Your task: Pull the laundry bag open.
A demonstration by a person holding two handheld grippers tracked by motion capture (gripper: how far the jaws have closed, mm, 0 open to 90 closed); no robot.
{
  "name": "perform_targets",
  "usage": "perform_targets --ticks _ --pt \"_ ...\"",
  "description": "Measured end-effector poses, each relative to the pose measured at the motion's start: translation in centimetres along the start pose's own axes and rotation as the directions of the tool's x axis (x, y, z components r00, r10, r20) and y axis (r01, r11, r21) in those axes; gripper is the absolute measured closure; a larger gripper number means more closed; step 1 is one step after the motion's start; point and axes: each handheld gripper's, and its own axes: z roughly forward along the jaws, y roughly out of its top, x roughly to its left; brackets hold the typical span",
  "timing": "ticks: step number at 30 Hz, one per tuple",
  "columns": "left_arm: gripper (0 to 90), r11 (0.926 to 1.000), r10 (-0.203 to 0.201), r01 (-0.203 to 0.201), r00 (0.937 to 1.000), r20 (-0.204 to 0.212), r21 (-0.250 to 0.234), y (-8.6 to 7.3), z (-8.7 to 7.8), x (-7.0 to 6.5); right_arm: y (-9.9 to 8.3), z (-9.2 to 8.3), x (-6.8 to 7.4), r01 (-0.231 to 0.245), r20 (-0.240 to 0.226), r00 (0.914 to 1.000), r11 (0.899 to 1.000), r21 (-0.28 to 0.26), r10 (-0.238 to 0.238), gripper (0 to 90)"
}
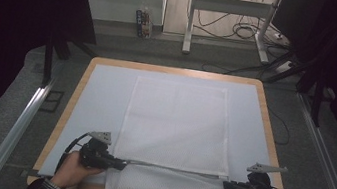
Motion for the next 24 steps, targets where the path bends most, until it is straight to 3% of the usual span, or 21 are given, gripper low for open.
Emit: perform_targets --ticks 24 --pt "87.0 0.9983 -0.053 0.053 0.9985 -0.014 -0.024 -2.3 -2.3 0.5 0.0 0.1 0.0 -0.002 -0.004 1.0 1.0 0.004 0.002 85.1"
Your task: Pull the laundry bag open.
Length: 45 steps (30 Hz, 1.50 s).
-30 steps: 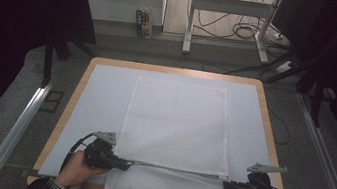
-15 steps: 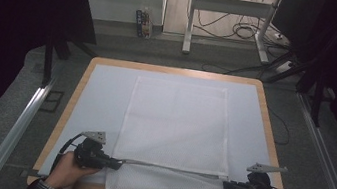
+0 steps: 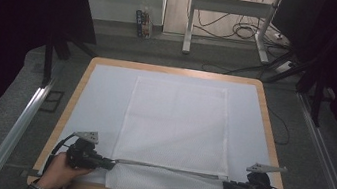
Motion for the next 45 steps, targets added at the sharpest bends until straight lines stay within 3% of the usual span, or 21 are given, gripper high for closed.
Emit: perform_targets --ticks 28,45 --pt "87.1 0.9982 -0.05 0.05 0.9987 0.01 0.033 -1.7 -1.1 0.6 0.1 0.2 0.2 0.011 0.031 0.9995 1.0 0.009 -0.011 85.2" --pt "86.8 0.9965 -0.042 0.044 0.9988 -0.025 0.071 -2.1 -1.3 0.8 0.2 0.3 0.6 0.02 0.032 0.9993 1.0 0.014 -0.02 85.2"
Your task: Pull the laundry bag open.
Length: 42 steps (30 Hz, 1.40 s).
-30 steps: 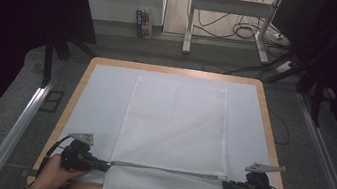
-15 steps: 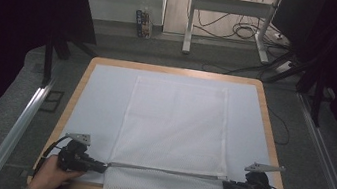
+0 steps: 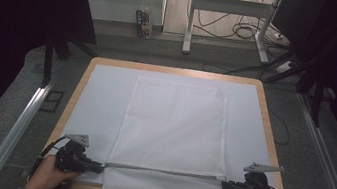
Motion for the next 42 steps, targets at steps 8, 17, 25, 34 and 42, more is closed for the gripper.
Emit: perform_targets --ticks 8,17,25,34,42 --pt "84.3 0.9988 0.041 -0.042 0.9981 -0.047 -0.027 0.5 0.0 -0.6 -0.1 0.1 0.2 0.026 -0.031 0.9992 1.0 0.005 -0.026 83.6" --pt "66.1 0.9967 0.058 -0.061 0.996 -0.068 -0.053 0.4 -0.5 -0.9 -0.1 -0.4 0.7 0.042 -0.03 0.9987 0.999 -0.009 -0.042 64.1" --pt "39.4 0.9927 0.06 -0.071 0.9918 -0.113 -0.098 0.8 -0.2 -1.2 -0.1 -1.2 0.1 0.044 0.009 0.999 0.996 -0.082 -0.043 45.0" --pt "18.8 0.9826 0.113 -0.141 0.9706 -0.212 -0.121 1.5 0.5 -2.1 0.4 -0.5 0.2 0.095 0.032 0.9952 0.99 -0.099 -0.093 27.0" --pt "6.0 0.9721 0.096 -0.16 0.9385 -0.332 -0.172 1.8 -0.5 -3.4 1.3 -0.5 0.9 0.168 0.083 0.9841 0.975 -0.143 -0.157 12.3"
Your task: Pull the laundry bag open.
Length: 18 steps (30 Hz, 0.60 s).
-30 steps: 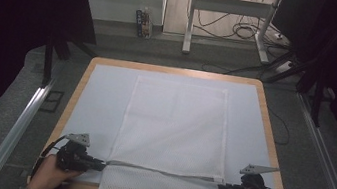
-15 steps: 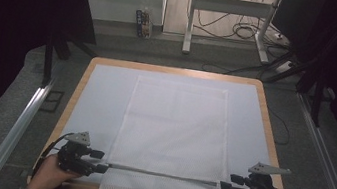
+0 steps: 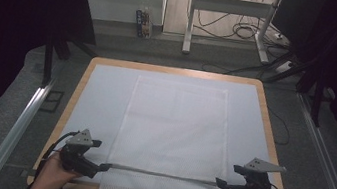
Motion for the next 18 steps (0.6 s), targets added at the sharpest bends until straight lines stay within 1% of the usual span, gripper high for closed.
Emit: perform_targets --ticks 1,2,3,4,5,7,8,9,12,13,14,15,17,18 --pt "5.6 1.0 0.0 0.0 1.0 0.0 0.0 0.0 0.0 0.0 0.2 0.1 0.1 0.01 0.001 1.0 1.0 0.003 -0.01 10.6" --pt "5.6 1.0 -0.004 0.004 0.9991 -0.043 0.002 -0.1 -0.4 -0.2 0.3 0.2 0.2 0.028 0.001 0.9996 1.0 0.008 -0.028 9.8" --pt "5.3 0.9999 -0.011 0.011 0.998 -0.062 -0.001 -0.3 -0.6 -0.3 0.4 0.3 0.3 0.039 0.003 0.9992 0.999 0.009 -0.039 8.9" --pt "4.9 0.9999 -0.011 0.011 0.998 -0.062 -0.001 -0.3 -0.6 -0.3 0.6 0.3 0.3 0.043 0.001 0.9991 0.999 0.009 -0.043 8.0" --pt "4.4 0.9996 -0.028 0.028 0.9962 -0.083 -0.003 -0.7 -0.9 -0.3 0.6 0.4 0.3 0.046 -0.001 0.999 0.999 0.008 -0.046 7.1" --pt "4.2 0.9993 -0.036 0.036 0.993 -0.113 -0.001 -1.3 -1.2 -0.3 0.8 0.5 0.3 0.048 0.001 0.9989 0.999 0.009 -0.048 3.9" --pt "3.9 0.9993 -0.036 0.036 0.993 -0.113 -0.001 -1.3 -1.2 -0.3 0.9 0.6 0.3 0.053 0.008 0.9986 0.999 0.012 -0.053 2.0" --pt "3.4 0.9992 -0.039 0.039 0.989 -0.143 0.003 -1.9 -1.3 -0.2 1.0 0.7 0.3 0.06 0.02 0.998 0.998 0.01 -0.061 0.0" --pt "2.3 0.999 -0.041 0.044 0.9797 -0.196 0.011 -2.7 -1.4 0.0 1.2 1.2 0.3 0.069 0.053 0.9962 0.998 0.016 -0.069 0.0" --pt "1.7 0.9988 -0.045 0.048 0.9772 -0.208 0.011 -3.0 -1.4 0.0 1.2 1.4 0.3 0.067 0.061 0.9958 0.998 0.012 -0.068 0.0" --pt "1.2 0.9988 -0.045 0.048 0.9772 -0.208 0.011 -3.0 -1.4 0.0 1.2 1.6 0.3 0.067 0.065 0.9956 0.998 0.008 -0.067 0.0" --pt "1.1 0.9981 -0.058 0.061 0.9719 -0.228 0.007 -3.3 -1.3 0.1 1.0 1.7 0.3 0.071 0.071 0.995 0.997 0.006 -0.071 0.0" --pt "1.1 0.9982 -0.059 0.059 0.9679 -0.244 -0.009 -3.3 -1.5 -0.1 0.6 2.1 0.2 0.077 0.091 0.9928 0.997 0.018 -0.078 0.0" --pt "0.9 0.9984 -0.055 0.056 0.965 -0.256 -0.003 -3.3 -1.5 -0.1 0.4 2.3 0.1 0.076 0.094 0.9925 0.997 0.031 -0.079 0.0"
